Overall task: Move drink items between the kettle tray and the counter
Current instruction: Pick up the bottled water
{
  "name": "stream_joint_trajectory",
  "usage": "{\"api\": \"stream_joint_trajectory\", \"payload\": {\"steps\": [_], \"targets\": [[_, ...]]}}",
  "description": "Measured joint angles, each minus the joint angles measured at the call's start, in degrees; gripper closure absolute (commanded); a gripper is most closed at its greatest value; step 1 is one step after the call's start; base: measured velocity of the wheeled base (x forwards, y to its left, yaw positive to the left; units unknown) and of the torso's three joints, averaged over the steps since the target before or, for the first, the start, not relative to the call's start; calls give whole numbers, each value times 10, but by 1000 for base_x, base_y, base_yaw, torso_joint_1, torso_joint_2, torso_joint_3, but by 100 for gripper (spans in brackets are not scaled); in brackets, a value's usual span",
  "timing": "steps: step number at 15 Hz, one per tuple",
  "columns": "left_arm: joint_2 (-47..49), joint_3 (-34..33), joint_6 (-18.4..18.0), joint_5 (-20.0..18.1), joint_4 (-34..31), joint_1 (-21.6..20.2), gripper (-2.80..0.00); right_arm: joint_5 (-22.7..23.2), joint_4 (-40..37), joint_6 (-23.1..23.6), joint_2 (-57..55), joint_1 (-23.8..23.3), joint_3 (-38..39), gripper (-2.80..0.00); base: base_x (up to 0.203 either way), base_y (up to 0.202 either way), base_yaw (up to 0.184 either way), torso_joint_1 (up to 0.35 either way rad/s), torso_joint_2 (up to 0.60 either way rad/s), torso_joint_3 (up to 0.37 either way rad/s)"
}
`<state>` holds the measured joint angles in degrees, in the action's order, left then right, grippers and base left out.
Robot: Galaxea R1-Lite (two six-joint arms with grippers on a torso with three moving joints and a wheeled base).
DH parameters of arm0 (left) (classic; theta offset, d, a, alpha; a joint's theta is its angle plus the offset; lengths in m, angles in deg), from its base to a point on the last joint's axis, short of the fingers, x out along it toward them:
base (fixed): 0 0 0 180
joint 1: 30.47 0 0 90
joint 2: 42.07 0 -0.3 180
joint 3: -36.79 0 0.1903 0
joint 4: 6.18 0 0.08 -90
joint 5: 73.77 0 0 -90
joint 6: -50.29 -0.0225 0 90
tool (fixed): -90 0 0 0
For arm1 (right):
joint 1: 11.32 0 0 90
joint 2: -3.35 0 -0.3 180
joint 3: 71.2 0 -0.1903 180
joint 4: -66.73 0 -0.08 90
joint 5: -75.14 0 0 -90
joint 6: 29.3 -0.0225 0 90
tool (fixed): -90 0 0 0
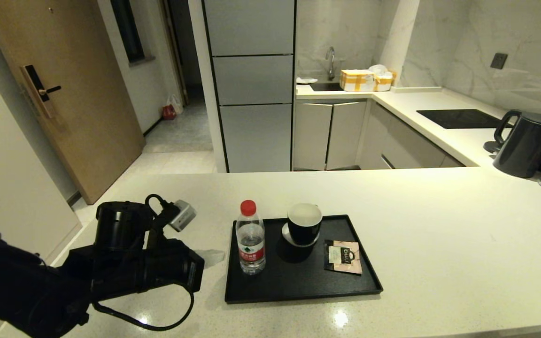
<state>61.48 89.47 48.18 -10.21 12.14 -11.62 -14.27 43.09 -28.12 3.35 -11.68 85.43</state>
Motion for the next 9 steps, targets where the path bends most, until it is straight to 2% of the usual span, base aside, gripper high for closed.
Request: {"api": "stream_joint_trajectory", "payload": {"steps": [5, 9], "targets": [[0, -18, -34, 20, 4, -1, 0, 0, 0, 0, 0, 0, 0, 0, 0, 0, 0, 0, 0, 0], [-5, -41, -92, 85, 6, 1, 0, 0, 0, 0, 0, 0, 0, 0, 0, 0, 0, 0, 0, 0]]}}
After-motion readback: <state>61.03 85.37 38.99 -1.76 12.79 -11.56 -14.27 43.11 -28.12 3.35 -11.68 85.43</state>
